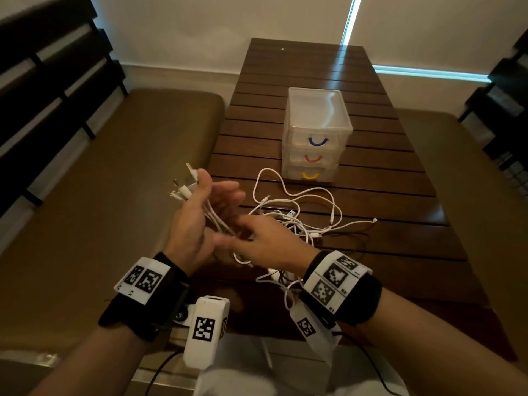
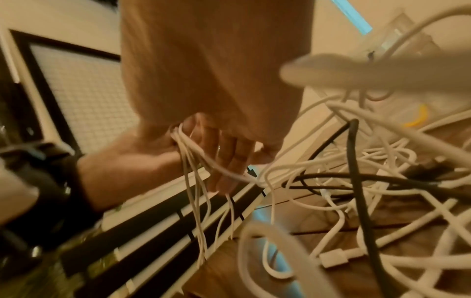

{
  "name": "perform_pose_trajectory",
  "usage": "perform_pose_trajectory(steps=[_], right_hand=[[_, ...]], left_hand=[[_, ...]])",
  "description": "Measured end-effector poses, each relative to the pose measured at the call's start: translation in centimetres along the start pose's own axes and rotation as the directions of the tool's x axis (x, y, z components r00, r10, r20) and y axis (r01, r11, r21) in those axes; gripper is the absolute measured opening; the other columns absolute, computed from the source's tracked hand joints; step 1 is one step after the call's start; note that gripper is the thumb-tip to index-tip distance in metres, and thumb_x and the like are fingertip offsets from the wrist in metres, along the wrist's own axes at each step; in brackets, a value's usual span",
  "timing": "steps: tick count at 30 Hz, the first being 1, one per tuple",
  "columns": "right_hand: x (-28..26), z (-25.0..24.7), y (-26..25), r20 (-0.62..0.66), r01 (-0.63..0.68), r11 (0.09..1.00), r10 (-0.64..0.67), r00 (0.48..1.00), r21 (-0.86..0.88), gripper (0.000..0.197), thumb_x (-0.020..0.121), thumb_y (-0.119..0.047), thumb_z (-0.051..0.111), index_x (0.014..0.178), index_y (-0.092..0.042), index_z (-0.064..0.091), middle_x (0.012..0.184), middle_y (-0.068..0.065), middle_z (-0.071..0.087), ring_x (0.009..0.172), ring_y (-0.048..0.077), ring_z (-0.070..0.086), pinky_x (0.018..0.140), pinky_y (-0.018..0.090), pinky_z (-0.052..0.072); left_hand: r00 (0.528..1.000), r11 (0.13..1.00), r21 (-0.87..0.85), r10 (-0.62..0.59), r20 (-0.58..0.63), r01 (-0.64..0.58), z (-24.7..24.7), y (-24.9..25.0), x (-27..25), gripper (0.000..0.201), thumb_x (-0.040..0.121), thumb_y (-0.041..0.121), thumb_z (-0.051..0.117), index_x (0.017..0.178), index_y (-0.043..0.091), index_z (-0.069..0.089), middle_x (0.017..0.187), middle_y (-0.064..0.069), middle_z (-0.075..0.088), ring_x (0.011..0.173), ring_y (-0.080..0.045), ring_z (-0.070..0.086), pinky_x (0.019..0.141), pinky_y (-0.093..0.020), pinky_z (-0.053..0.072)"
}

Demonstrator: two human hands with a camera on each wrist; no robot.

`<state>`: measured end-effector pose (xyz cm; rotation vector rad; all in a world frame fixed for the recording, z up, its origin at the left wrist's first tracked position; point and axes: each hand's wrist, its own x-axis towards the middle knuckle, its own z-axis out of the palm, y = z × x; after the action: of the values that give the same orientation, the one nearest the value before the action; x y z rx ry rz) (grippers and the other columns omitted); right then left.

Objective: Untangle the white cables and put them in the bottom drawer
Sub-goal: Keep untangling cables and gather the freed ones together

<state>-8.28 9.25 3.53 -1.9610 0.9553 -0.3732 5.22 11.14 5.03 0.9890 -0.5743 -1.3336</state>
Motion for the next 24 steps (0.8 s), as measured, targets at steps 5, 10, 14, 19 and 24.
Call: perform_pose_trajectory(steps=[5,10,14,19,24], right_hand=[[0.8,1.3,0.8,-0.007,0.144,0.97,-0.148,0.989,-0.198,0.031,0.099,-0.037,0.053,0.115,-0.012,0.061,0.119,0.011,0.056,0.104,0.023,0.055,0.089,0.037,0.046],[0.8,1.6,0.4,-0.139,0.233,0.923,-0.285,0.948,-0.305,0.021,0.097,-0.017,0.05,0.115,-0.009,0.057,0.1,0.012,0.067,0.088,0.029,0.061,0.077,0.038,0.043],[1.4,1.8,-0.1,-0.123,0.272,0.85,-0.361,0.924,-0.451,0.027,0.096,-0.013,0.048,0.119,-0.001,0.056,0.103,0.018,0.068,0.091,0.036,0.063,0.082,0.043,0.043],[1.4,0.9,0.2,-0.166,0.263,0.872,-0.356,0.92,-0.412,0.034,0.097,-0.033,0.054,0.125,-0.016,0.06,0.104,0.007,0.069,0.084,0.028,0.065,0.067,0.034,0.047],[1.0,-1.7,1.6,-0.137,0.124,0.851,-0.222,0.965,-0.511,0.041,0.099,-0.048,0.045,0.071,-0.02,0.055,0.062,-0.005,0.052,0.058,0.014,0.049,0.057,0.033,0.042]], left_hand=[[0.996,0.995,0.087,-0.053,0.067,0.047,0.3,0.3,0.1,0.051,0.098,0.042,0.04,0.11,0.0,0.067,0.115,-0.011,0.071,0.116,-0.016,0.064,0.105,-0.033,0.042],[0.996,0.924,0.383,-0.032,0.084,-0.002,-0.4,0.4,0.1,0.051,0.1,0.046,0.035,0.102,0.017,0.077,0.119,0.003,0.07,0.126,-0.009,0.052,0.113,-0.042,0.028],[0.994,0.965,0.262,-0.04,0.098,0.013,0.3,0.9,-0.5,0.06,0.1,0.041,0.039,0.055,0.013,0.068,0.093,-0.009,0.075,0.109,-0.018,0.066,0.091,-0.037,0.044],[0.98,0.993,0.046,0.098,0.172,-0.107,-0.6,2.1,0.1,0.065,0.1,0.046,0.034,0.042,0.017,0.038,0.039,0.001,0.036,0.053,-0.025,0.052,0.077,-0.036,0.055],[0.974,0.986,0.021,0.161,0.161,-0.167,-2.3,4.4,0.9,0.067,0.101,0.054,0.029,0.044,0.019,0.032,0.038,0.007,0.026,0.033,-0.007,0.02,0.034,-0.019,0.026]])
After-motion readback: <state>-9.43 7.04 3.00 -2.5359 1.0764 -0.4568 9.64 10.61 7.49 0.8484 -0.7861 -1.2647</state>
